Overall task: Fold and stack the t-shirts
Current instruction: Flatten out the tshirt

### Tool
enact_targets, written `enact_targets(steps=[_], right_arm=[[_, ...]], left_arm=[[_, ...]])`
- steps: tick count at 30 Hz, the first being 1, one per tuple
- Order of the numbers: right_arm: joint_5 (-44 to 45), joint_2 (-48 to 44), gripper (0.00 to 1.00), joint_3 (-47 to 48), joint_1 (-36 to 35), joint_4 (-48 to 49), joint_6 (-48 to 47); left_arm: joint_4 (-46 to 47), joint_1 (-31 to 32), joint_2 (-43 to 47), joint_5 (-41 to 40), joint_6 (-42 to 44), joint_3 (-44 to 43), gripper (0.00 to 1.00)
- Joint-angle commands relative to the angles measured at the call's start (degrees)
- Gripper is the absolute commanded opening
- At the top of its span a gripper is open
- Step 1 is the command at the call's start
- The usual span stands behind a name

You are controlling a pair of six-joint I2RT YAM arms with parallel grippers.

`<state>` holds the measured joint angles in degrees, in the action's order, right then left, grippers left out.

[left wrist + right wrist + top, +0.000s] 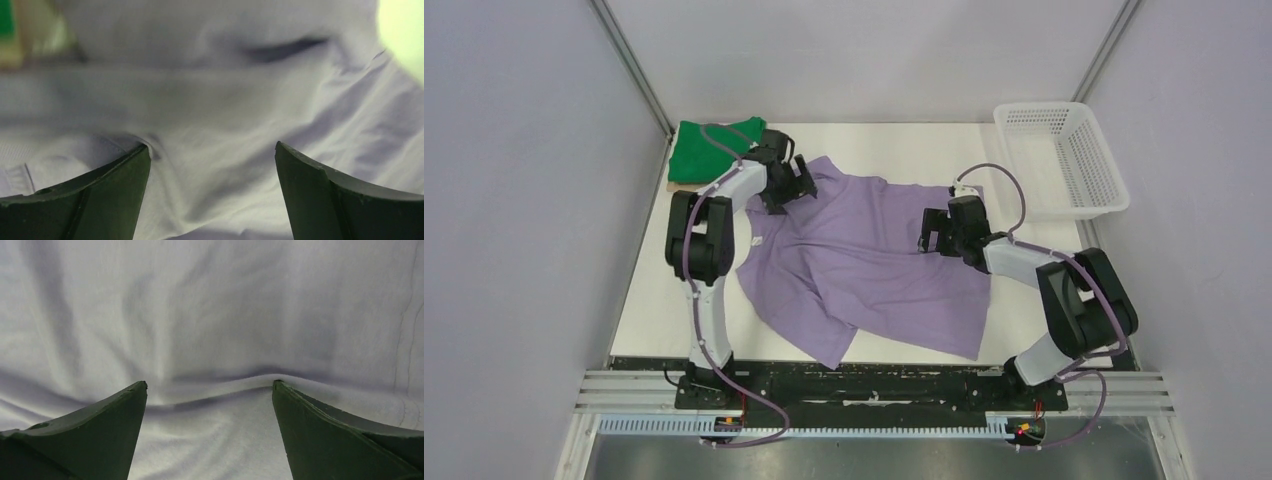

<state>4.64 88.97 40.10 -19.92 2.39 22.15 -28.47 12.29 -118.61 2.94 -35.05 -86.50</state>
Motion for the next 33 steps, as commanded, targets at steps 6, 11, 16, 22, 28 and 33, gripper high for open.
enact_targets(steps=[6,11,16,22,28,33], right_arm=[[-0.03,14.04,0.98,12.18,5.86,1.11,-0.1],[0.24,17.55,0.98,21.73,7.37,-0.15,-2.43],[2.98,10.72,0.98,25.81,7.35,-2.28,-5.46],[1.54,-7.17,0.98,13.64,7.56,-2.17,-5.08],[-1.85,-20.83,0.98,0.88,7.99,-5.58,-5.14],[0.34,-26.8,0.98,-3.53,8.06,-9.08,-4.93]], left_arm=[[-14.01,0.1,-30.1,7.54,4.77,-43.06,1.0],[-13.73,0.1,-36.76,14.7,4.44,-58.37,1.0],[-11.2,0.62,-25.22,14.44,7.01,-53.58,1.0],[-9.43,6.13,3.86,-0.67,12.77,-24.32,1.0],[-4.58,11.96,32.48,-11.57,4.43,14.78,1.0],[-10.13,15.67,49.56,-16.01,-2.17,33.77,1.0]])
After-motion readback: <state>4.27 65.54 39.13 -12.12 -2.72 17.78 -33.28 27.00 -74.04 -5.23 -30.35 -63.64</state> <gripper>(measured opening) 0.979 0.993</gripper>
